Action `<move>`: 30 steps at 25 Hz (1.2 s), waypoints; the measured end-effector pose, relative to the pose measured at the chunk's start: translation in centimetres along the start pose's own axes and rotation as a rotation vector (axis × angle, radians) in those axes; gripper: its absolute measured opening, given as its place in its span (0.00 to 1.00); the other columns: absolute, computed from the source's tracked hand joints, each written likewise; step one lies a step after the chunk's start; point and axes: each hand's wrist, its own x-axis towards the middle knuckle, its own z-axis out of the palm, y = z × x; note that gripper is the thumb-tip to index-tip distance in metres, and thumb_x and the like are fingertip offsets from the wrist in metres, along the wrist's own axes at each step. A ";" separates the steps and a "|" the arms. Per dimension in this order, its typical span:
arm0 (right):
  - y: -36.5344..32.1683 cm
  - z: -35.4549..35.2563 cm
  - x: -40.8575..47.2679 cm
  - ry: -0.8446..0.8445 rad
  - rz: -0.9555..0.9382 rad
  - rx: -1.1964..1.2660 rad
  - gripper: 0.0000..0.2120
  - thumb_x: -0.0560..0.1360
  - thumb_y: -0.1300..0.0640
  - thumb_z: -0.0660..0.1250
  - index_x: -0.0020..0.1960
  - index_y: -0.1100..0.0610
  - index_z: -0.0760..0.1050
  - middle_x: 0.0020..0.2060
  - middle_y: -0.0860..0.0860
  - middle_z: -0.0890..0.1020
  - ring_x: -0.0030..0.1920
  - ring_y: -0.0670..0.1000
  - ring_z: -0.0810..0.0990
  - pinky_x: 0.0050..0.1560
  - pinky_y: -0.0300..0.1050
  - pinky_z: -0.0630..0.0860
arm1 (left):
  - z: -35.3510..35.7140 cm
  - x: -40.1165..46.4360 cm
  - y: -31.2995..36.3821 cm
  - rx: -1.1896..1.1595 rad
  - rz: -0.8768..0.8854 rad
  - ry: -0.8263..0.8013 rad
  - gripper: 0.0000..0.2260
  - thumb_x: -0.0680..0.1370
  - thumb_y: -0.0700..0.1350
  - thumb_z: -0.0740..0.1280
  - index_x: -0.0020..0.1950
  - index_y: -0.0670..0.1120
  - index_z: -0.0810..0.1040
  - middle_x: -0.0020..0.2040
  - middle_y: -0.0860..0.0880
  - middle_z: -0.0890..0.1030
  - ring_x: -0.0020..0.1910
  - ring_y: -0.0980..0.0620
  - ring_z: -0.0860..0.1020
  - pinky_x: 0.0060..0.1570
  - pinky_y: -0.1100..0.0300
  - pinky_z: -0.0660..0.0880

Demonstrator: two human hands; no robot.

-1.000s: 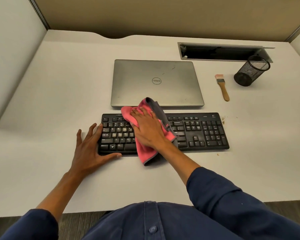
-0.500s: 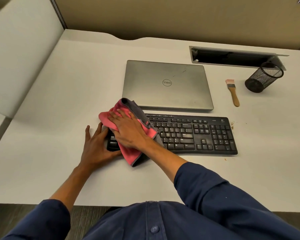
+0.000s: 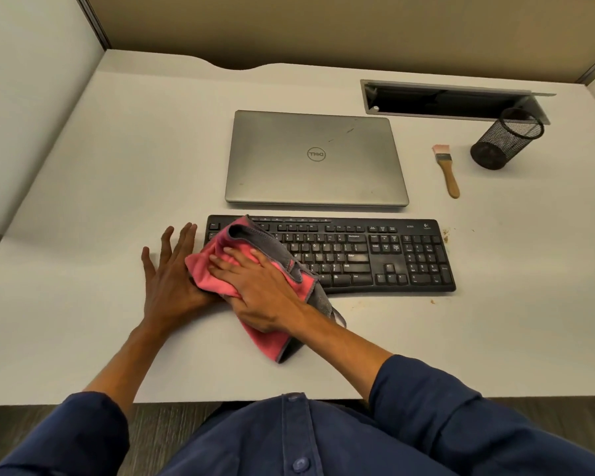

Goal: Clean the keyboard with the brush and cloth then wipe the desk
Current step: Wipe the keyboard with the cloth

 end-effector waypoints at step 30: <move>14.0 -6.7 -14.1 0.183 0.580 -0.211 0.35 0.75 0.42 0.37 0.80 0.49 0.47 0.80 0.45 0.52 0.79 0.45 0.48 0.77 0.47 0.43 | -0.9 -0.6 1.1 -0.040 0.000 0.024 0.55 0.59 0.81 0.62 0.80 0.54 0.60 0.78 0.55 0.65 0.80 0.59 0.47 0.75 0.39 0.37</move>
